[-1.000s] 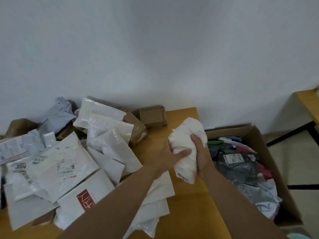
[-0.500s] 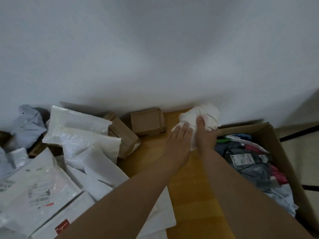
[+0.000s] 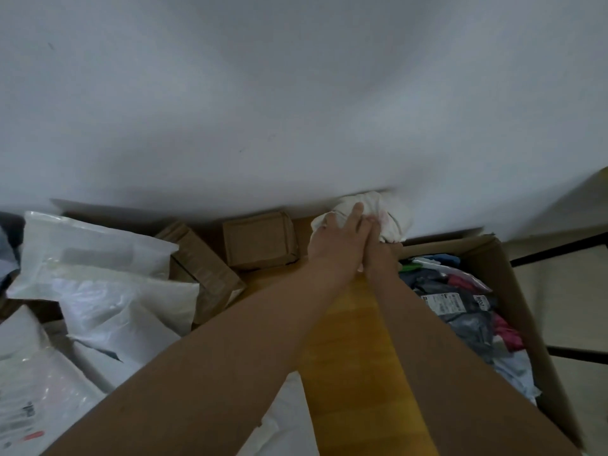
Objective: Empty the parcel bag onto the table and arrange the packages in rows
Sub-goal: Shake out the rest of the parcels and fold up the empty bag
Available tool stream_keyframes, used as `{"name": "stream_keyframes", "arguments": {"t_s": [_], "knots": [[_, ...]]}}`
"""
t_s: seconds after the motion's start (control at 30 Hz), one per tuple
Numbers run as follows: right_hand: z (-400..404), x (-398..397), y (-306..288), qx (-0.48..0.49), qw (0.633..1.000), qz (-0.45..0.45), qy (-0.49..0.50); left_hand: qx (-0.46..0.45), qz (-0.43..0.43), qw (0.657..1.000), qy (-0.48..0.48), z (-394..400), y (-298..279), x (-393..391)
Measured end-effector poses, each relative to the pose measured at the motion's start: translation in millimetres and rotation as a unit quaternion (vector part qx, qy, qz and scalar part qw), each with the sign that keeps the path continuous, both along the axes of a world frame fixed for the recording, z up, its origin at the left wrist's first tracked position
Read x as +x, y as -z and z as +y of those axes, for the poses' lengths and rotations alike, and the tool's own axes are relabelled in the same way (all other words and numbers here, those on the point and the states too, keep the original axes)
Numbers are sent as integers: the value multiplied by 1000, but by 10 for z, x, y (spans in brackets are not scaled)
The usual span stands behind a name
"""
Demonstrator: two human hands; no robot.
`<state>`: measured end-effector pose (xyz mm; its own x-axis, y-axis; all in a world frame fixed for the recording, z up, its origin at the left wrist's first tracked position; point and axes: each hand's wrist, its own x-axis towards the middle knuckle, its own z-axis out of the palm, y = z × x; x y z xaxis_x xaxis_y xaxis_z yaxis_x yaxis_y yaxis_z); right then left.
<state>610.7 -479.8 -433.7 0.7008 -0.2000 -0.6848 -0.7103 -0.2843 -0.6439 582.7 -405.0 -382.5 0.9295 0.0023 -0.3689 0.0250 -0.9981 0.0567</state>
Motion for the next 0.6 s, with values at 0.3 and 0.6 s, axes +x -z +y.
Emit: {"name": "stream_keyframes", "arguments": {"t_s": [0.3, 0.6], "knots": [[-295, 164, 177, -264, 756, -435, -411, 38, -28, 999, 24, 221, 251, -88], [-401, 203, 377, -308, 696, -385, -522, -107, 6, 994, -21, 349, 330, -141]]}}
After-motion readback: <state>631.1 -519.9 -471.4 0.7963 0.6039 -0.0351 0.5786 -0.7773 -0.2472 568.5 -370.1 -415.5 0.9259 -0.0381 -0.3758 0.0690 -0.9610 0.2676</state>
